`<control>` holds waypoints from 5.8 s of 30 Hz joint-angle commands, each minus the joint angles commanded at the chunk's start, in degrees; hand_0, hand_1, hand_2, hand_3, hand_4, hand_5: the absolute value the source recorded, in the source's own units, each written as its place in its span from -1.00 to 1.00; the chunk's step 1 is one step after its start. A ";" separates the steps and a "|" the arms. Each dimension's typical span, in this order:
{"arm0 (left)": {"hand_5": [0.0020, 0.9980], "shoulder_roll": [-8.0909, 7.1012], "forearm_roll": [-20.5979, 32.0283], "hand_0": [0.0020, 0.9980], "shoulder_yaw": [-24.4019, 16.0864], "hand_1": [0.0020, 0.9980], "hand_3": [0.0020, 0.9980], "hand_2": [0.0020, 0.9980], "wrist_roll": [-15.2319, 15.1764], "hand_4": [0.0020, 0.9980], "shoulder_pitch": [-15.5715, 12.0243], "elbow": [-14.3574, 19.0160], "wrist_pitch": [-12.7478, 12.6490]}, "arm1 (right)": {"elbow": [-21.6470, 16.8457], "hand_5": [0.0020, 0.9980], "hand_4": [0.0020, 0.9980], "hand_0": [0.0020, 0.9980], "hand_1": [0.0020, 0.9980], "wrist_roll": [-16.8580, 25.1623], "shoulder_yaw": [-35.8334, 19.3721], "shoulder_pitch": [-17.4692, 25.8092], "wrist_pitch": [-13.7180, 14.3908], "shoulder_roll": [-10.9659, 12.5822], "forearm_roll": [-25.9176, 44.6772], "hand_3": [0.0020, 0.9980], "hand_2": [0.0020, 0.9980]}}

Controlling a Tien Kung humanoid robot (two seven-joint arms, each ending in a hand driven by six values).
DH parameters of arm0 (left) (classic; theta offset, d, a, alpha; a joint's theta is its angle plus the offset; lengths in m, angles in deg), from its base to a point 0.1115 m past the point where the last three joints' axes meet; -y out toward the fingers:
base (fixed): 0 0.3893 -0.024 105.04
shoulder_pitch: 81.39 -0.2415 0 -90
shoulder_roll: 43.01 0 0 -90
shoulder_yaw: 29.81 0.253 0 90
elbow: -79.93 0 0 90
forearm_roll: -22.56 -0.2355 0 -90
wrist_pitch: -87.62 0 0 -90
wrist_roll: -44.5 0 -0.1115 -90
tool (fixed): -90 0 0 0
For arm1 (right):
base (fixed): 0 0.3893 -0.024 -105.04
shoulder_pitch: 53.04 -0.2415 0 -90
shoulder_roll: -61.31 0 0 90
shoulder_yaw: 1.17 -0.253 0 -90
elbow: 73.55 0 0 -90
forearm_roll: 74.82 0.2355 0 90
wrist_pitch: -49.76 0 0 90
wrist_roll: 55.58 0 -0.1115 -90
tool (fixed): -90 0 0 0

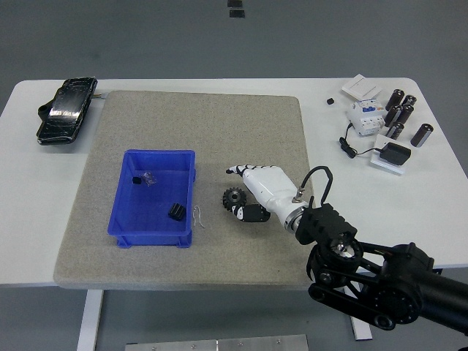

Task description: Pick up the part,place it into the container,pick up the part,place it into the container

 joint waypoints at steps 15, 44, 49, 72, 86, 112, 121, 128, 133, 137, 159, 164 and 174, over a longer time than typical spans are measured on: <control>-0.23 0.03 -0.04 0.55 0.11 0.52 0.43 0.55 0.00 0.48 0.11 -0.06 -0.42 | 4.87 -0.35 0.35 0.28 0.40 1.50 5.28 -2.52 -0.43 -1.55 3.16 0.61 0.59; -0.20 0.09 0.39 0.55 0.45 0.52 0.44 0.54 0.00 0.48 0.29 -0.11 -0.62 | 8.67 -0.73 -0.06 -0.03 0.08 3.60 6.74 -3.94 3.08 -3.39 5.45 0.19 -0.03; -0.18 0.10 0.44 0.55 0.45 0.52 0.45 0.54 0.00 0.49 0.28 -0.12 -0.67 | 8.38 -0.87 0.05 -0.04 0.06 3.70 6.78 -3.95 3.63 -3.11 5.06 -0.03 -0.14; -0.16 0.22 -0.10 0.55 0.04 0.52 0.47 0.54 0.00 0.50 0.39 0.00 -0.63 | 0.75 -1.00 0.04 0.00 0.16 4.71 9.24 -12.44 7.56 -10.24 4.08 0.10 0.10; -0.15 0.30 -0.18 0.55 0.04 0.52 0.47 0.54 0.00 0.50 0.62 -0.03 -0.45 | 3.50 -0.50 0.10 0.65 0.71 4.30 13.38 -12.53 6.53 -12.99 3.07 0.55 0.71; -0.16 0.38 1.08 0.55 0.71 0.52 0.46 0.54 0.00 0.50 0.02 -0.14 -0.55 | 3.06 -0.38 0.31 0.50 0.55 23.88 -13.34 3.06 15.67 -1.14 30.69 0.41 0.54; -0.17 0.34 2.01 0.55 1.25 0.52 0.46 0.54 0.00 0.50 -0.20 -0.18 -0.78 | 3.14 -0.28 0.41 0.50 0.48 39.49 -26.20 12.70 7.11 2.87 50.66 0.39 0.45; -0.17 -0.25 2.32 0.55 1.56 0.52 0.46 0.54 0.00 0.50 0.28 -0.21 -0.75 | 1.50 -0.14 0.49 0.50 0.48 47.51 -33.99 18.25 2.57 3.75 65.84 0.39 0.45; -0.18 -0.87 2.11 0.55 1.52 0.52 0.47 0.54 0.00 0.50 0.42 -0.25 -0.64 | 1.69 0.04 0.59 0.49 0.47 48.42 -37.74 19.44 1.84 4.06 74.15 0.40 0.46; -0.18 -1.00 2.28 0.55 1.61 0.52 0.47 0.54 0.00 0.50 0.12 -0.34 -0.71 | 1.42 0.01 0.57 0.49 0.47 48.24 -40.39 20.17 1.96 4.11 78.24 0.40 0.46; -0.19 -0.31 2.27 0.55 1.29 0.52 0.49 0.54 0.00 0.50 0.10 -0.10 -0.88 | -0.14 0.02 0.54 0.52 0.46 47.73 -43.96 21.95 2.26 3.71 78.23 0.39 0.46; -0.19 -0.34 2.35 0.55 1.29 0.52 0.49 0.54 0.00 0.50 0.12 -0.09 -0.93 | -0.61 0.02 0.54 0.51 0.46 47.58 -44.12 21.84 2.29 3.65 77.72 0.39 0.46; -0.19 -0.16 2.65 0.55 1.27 0.52 0.49 0.54 0.00 0.50 -0.05 -0.06 -1.00 | -0.76 0.02 0.54 0.51 0.45 47.22 -44.21 21.61 2.17 3.89 76.85 0.39 0.46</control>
